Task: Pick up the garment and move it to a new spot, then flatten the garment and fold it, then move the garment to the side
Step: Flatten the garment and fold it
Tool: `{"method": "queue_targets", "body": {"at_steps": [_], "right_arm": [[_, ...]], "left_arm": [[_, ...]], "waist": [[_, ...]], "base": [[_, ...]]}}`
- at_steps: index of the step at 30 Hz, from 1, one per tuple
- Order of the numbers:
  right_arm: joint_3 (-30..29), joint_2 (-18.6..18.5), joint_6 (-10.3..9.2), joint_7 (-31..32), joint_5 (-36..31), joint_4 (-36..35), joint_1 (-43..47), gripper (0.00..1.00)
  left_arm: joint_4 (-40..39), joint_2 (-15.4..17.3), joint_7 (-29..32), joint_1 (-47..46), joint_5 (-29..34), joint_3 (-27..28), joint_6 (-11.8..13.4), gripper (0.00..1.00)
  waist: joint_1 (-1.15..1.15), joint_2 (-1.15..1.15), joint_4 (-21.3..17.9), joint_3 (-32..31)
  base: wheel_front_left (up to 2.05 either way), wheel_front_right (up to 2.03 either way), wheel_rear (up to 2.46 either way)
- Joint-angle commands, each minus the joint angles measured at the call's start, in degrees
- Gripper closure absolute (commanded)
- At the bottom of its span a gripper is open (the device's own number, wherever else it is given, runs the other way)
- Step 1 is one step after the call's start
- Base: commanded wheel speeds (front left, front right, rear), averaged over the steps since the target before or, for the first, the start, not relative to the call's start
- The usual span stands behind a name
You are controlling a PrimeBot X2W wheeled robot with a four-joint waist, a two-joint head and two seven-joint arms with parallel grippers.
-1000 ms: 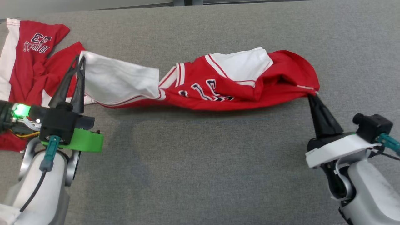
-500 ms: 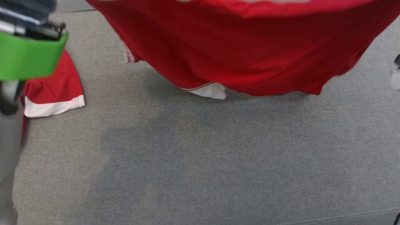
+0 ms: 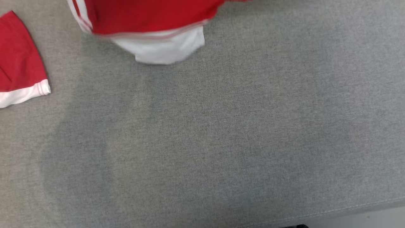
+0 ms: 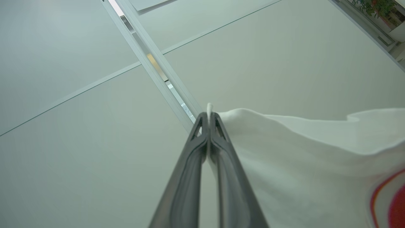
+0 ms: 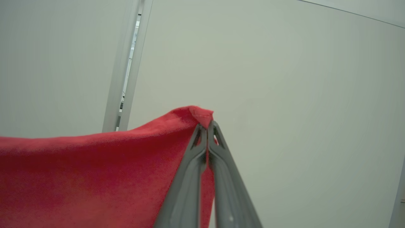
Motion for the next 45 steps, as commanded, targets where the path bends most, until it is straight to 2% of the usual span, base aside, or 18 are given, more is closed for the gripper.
{"method": "queue_targets", "body": {"at_steps": [1,4,8,13,19,26,28,33,37,45], "right_arm": [[-0.15,1.08,-0.08,-1.17,-1.64,2.06,-3.58,1.00],[-2.43,2.43,-0.09,-2.70,-5.23,4.35,-10.61,1.00],[-4.90,3.21,-0.09,-2.98,-8.85,0.28,-12.21,1.00],[-4.58,2.52,-0.09,-3.00,-11.18,-5.28,-4.79,1.00],[-5.29,2.07,-0.09,-3.02,-9.87,-8.21,7.29,1.00],[-10.35,3.01,-0.09,-3.03,-3.77,-14.92,26.74,1.00],[-11.03,2.48,-0.09,-3.03,-2.41,-16.17,33.64,1.00],[-11.68,2.05,-0.09,-3.03,1.15,-17.51,48.80,1.00],[-11.45,2.48,-0.09,-3.03,2.81,-17.50,57.72,1.00],[-11.76,1.72,-0.09,-3.03,0.87,-17.79,69.89,1.00]], "left_arm": [[2.13,-1.28,-2.26,-4.58,1.09,0.24,0.36,1.00],[4.01,-4.50,-4.19,-12.48,2.86,0.55,1.98,1.00],[-4.26,-5.46,-4.09,-14.55,3.65,1.33,2.31,1.00],[-12.55,-5.10,-4.14,-6.60,1.22,3.51,1.78,1.00],[-20.61,-4.99,-4.16,12.35,-1.95,7.51,0.98,1.00],[-28.04,-5.95,-4.16,38.10,-9.98,11.45,-0.01,1.00],[-29.19,-4.96,-4.17,45.30,-12.89,10.77,-0.09,1.00],[-30.41,0.88,-4.17,60.38,-20.26,3.52,-0.09,1.00],[-29.60,3.92,-4.17,69.33,-22.21,-0.84,-0.09,1.00],[-30.16,2.49,-4.18,82.28,-24.98,-1.05,-0.10,1.00]], "waist": [[-0.01,0.00,-1.41,7.25],[-0.01,0.00,-0.97,10.72],[-0.01,0.00,-0.39,15.40],[-0.01,0.00,1.58,19.04],[-0.01,0.00,3.74,19.15],[-0.01,0.00,4.50,12.61],[-0.01,0.00,4.43,9.85],[-0.01,0.00,3.97,3.34],[-0.01,0.00,3.44,-1.18],[-0.01,0.00,3.31,-7.79]], "base": [[0.00,0.00,0.00],[0.00,0.00,0.00],[0.00,0.00,0.00],[0.00,0.00,0.00],[0.00,0.00,0.00],[0.00,0.00,0.00],[0.00,0.00,0.00],[0.00,0.00,0.00],[0.00,0.00,0.00],[0.00,0.00,0.00]]}}
